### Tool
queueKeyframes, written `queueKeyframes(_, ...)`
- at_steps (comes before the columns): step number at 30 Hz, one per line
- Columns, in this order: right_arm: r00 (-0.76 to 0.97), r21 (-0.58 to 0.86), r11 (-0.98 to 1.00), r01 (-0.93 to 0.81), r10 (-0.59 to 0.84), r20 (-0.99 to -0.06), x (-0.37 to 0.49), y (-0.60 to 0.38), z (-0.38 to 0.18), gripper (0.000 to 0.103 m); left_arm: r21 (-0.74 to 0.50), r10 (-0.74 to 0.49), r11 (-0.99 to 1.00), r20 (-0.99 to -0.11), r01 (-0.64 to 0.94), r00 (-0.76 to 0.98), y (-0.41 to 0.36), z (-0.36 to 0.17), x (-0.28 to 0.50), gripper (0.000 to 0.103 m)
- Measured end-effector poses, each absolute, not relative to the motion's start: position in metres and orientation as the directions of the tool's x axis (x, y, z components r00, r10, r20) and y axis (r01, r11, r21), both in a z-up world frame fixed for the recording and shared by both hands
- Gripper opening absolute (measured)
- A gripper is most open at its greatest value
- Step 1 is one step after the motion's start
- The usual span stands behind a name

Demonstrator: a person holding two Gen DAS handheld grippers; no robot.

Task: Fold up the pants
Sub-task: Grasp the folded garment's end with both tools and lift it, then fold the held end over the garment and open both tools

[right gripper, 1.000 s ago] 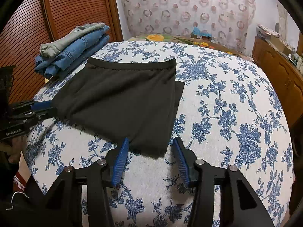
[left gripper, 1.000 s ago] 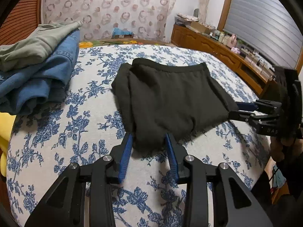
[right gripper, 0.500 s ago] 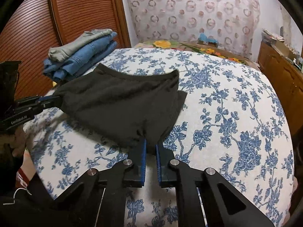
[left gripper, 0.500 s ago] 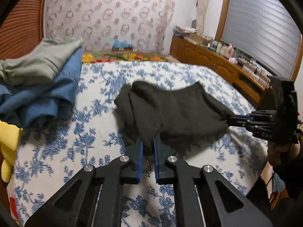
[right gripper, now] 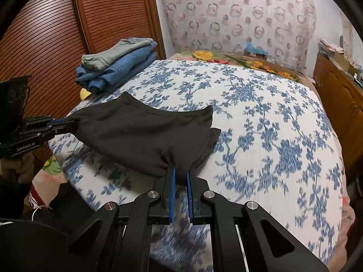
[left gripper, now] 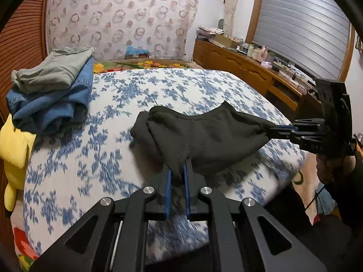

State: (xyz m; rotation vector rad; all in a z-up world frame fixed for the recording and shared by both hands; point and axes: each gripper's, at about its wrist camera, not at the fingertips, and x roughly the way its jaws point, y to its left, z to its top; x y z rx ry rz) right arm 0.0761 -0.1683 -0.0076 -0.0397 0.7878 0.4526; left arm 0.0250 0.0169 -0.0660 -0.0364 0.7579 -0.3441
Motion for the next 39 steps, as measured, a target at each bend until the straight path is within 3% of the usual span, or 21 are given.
queueKeyframes(6,0.597,0.156,0.903,-0.400,0.386,-0.703,0.061,-0.174,-0.011,0.008,-0.138,-0.305,0.944,-0.710,0.300,0.635,0.009,-0.077,0.014,0.013)
queueKeyframes(11,0.582,0.148,0.907,-0.394,0.371,-0.723,0.059,-0.170,-0.016,0.009,-0.144,-0.295,0.949,-0.722,0.280,0.626,0.012,-0.082,0.016,0.034)
queueKeyframes(13,0.583,0.145,0.909,-0.392,0.367,-0.725,0.058,-0.169,-0.015,0.009,-0.153,-0.299,0.949,-0.720,0.276,0.627,0.012,-0.082,0.018,0.051)
queueKeyframes(16,0.590,0.133,0.909,-0.395,0.362,-0.722,0.056,-0.167,-0.010,0.010,-0.173,-0.312,0.945,-0.723,0.276,0.617,0.011,-0.082,0.021,0.067)
queueKeyframes(18,0.593,0.123,0.908,-0.400,0.358,-0.721,0.054,-0.167,-0.008,0.010,-0.168,-0.308,0.947,-0.719,0.275,0.623,0.009,-0.082,0.020,0.071)
queueKeyframes(23,0.604,0.082,0.913,-0.399,0.328,-0.727,0.048,-0.166,-0.005,0.015,-0.164,-0.299,0.950,-0.718,0.265,0.628,0.010,-0.082,0.024,0.072)
queueKeyframes(31,0.615,0.083,0.921,-0.379,0.318,-0.721,0.057,-0.167,-0.007,0.034,-0.153,-0.268,0.961,-0.716,0.229,0.645,0.014,-0.083,0.037,0.072)
queueKeyframes(39,0.624,0.103,0.936,-0.336,0.304,-0.720,0.084,-0.168,-0.017,0.037,-0.146,-0.258,0.964,-0.706,0.222,0.659,0.016,-0.082,0.059,0.072)
